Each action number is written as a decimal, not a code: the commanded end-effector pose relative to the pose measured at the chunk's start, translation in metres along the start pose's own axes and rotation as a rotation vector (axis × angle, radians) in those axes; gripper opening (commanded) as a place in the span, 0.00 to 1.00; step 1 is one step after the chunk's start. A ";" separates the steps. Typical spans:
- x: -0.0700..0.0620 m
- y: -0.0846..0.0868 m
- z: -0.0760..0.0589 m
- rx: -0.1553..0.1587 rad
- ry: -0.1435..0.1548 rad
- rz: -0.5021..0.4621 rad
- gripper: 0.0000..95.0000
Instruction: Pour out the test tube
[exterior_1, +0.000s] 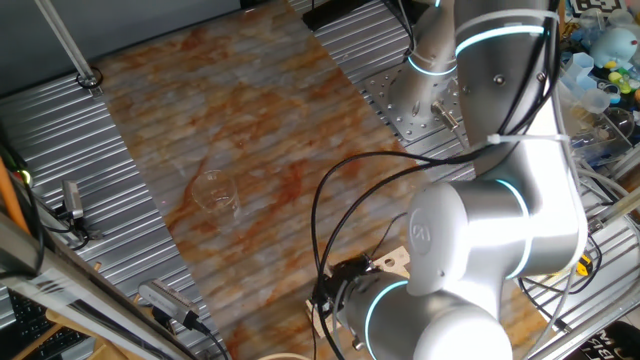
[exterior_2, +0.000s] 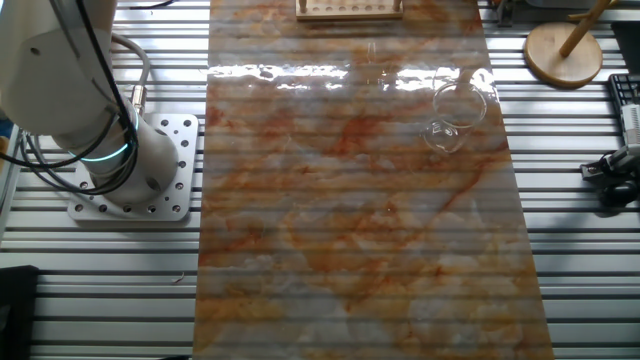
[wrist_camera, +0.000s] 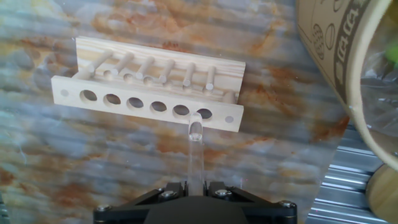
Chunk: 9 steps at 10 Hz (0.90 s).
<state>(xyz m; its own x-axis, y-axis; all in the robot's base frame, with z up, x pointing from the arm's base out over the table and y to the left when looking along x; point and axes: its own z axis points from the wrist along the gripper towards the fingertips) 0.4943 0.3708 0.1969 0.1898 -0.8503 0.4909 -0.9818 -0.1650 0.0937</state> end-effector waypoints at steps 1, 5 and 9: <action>0.001 0.001 0.001 0.005 0.003 0.006 0.00; 0.000 0.000 0.002 0.012 0.012 0.005 0.00; -0.002 -0.004 0.003 0.011 0.014 0.002 0.00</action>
<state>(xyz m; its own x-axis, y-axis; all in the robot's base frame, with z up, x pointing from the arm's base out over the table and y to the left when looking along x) 0.4985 0.3719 0.1930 0.1874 -0.8424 0.5052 -0.9822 -0.1673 0.0853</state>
